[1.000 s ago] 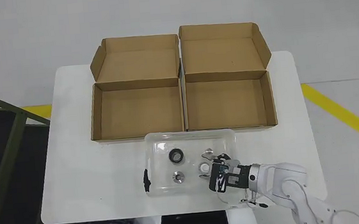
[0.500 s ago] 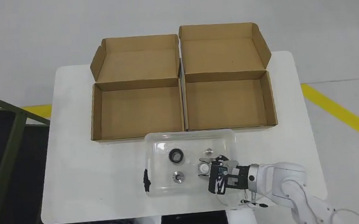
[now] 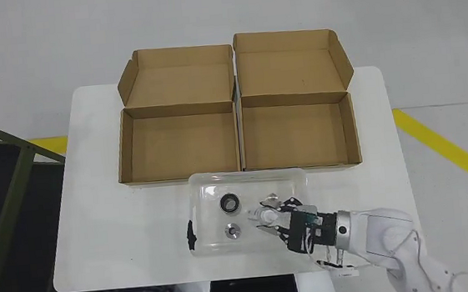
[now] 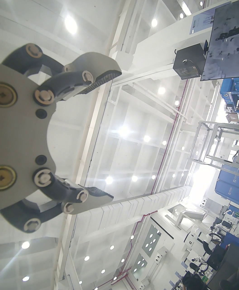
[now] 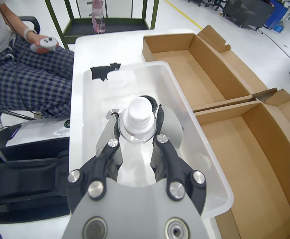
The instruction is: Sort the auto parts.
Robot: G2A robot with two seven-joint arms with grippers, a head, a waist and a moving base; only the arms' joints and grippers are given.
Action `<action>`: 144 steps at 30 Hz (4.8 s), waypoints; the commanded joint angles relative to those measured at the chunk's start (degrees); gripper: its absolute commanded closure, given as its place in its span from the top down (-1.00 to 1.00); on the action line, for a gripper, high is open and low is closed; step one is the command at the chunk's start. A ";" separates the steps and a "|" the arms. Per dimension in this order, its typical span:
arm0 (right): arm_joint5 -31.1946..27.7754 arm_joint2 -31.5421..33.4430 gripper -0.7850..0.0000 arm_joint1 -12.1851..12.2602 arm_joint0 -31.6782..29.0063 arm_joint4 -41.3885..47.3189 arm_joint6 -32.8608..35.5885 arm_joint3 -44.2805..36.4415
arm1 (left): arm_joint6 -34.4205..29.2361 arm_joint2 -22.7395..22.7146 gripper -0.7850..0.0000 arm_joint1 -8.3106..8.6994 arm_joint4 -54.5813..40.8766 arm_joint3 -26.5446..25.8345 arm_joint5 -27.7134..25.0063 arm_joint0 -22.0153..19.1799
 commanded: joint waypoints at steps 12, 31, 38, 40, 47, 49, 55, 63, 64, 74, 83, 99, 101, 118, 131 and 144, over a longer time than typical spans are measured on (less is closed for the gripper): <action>3.44 3.27 -1.00 -0.03 1.92 15.12 -5.52 1.11 | 0.00 0.00 1.00 0.00 0.00 0.00 0.00 0.00; 5.84 6.77 -1.00 -0.05 5.06 35.90 -6.52 3.89 | 0.00 0.00 1.00 0.00 0.00 0.00 0.00 0.00; 5.87 7.55 -1.00 -0.07 6.10 42.40 -5.76 4.90 | 0.00 0.00 1.00 0.00 0.00 0.00 0.00 0.00; 5.71 7.70 -1.00 -0.06 6.34 43.06 -5.23 4.97 | 0.00 0.00 1.00 0.00 0.00 0.00 0.00 0.00; 5.41 7.78 -1.00 -0.11 6.73 43.78 -4.44 4.87 | 0.00 0.00 1.00 0.00 0.00 0.00 0.00 0.00; 5.40 7.79 -1.00 -0.14 6.76 43.66 -4.36 4.88 | 0.00 0.00 1.00 0.00 0.00 0.00 0.00 0.00; 5.35 7.41 -1.00 -0.24 7.00 42.56 -4.03 4.79 | 0.00 0.00 1.00 0.00 0.00 0.00 0.00 0.00; 5.97 6.60 -1.00 -0.40 7.61 39.69 -3.30 5.28 | 0.00 0.00 1.00 0.00 0.00 0.00 0.00 0.00; 6.19 6.62 -1.00 -0.41 7.73 38.93 -3.14 5.21 | 0.00 0.00 1.00 0.00 0.00 0.00 0.00 0.00; 10.12 6.19 -1.00 -0.55 7.15 29.36 -2.73 4.33 | 0.00 0.00 1.00 0.00 0.00 0.00 0.00 0.00; 13.88 4.48 -1.00 -0.67 7.51 23.16 0.09 4.83 | 0.00 0.00 1.00 0.00 0.00 0.00 0.00 0.00; 25.40 -3.72 -1.00 -2.15 17.28 13.79 6.34 10.14 | 0.00 0.00 1.00 0.00 0.00 0.00 0.00 0.00; 26.33 -4.88 -1.00 -2.41 18.47 13.23 6.64 10.79 | 0.00 0.00 1.00 0.00 0.00 0.00 0.00 0.00; 31.69 -13.43 -1.00 -4.83 28.20 9.99 10.68 22.96 | 0.00 0.00 1.00 0.00 0.00 0.00 0.00 0.00; 34.35 -15.67 -0.12 -6.04 30.39 8.52 10.61 28.35 | 0.00 0.00 1.00 0.00 0.00 0.00 0.00 0.00; 33.56 -13.11 1.00 -5.93 28.34 7.90 9.29 24.66 | 0.00 0.00 1.00 0.00 0.00 0.00 0.00 0.00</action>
